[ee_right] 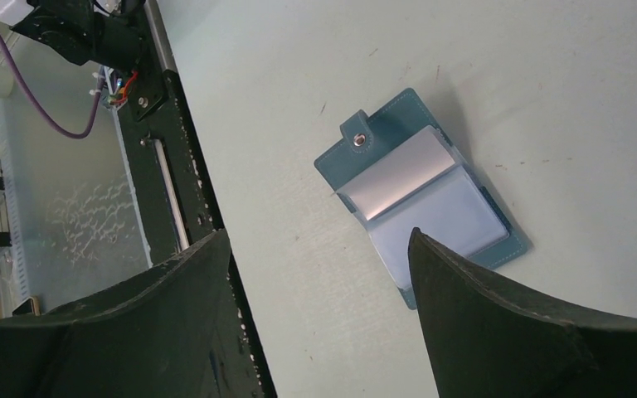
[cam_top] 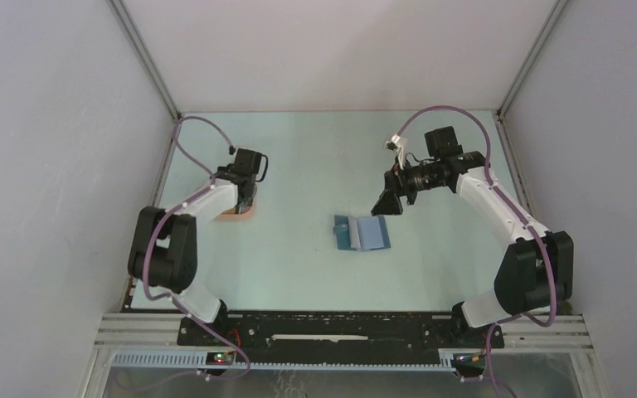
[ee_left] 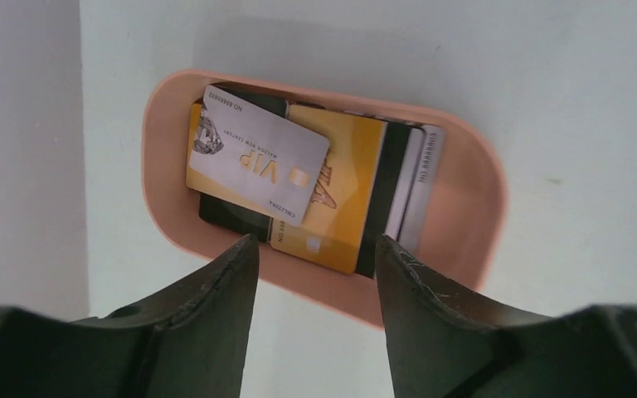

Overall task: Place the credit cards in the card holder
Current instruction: Move the storage box to the center of the board, then pick up the credit card from the storage box.

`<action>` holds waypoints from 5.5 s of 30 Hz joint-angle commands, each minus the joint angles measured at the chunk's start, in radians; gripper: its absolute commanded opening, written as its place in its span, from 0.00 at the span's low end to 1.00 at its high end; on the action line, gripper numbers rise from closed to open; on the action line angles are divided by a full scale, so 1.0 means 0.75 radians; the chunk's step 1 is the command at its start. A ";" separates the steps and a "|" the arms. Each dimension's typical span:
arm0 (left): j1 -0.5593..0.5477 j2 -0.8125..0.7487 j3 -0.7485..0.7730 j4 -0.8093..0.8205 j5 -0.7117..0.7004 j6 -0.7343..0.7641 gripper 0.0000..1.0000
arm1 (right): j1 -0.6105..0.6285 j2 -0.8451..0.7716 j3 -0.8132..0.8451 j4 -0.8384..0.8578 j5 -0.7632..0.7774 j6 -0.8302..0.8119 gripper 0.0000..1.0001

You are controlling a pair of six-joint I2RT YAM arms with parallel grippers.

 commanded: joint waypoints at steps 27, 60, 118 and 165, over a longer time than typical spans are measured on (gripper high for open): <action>0.077 0.441 0.247 0.012 -0.212 0.216 0.50 | -0.070 0.028 0.035 -0.023 -0.051 -0.028 0.86; -0.033 0.162 0.171 -0.104 0.628 0.009 0.00 | -0.095 -0.017 0.035 -0.030 -0.058 -0.029 0.86; 0.184 -0.332 -0.615 0.837 0.999 -0.378 0.43 | 0.634 0.954 0.690 0.537 0.643 1.291 0.58; 0.183 -0.242 -0.570 0.700 1.037 -0.364 0.25 | 0.654 1.182 0.843 0.572 0.603 1.427 0.63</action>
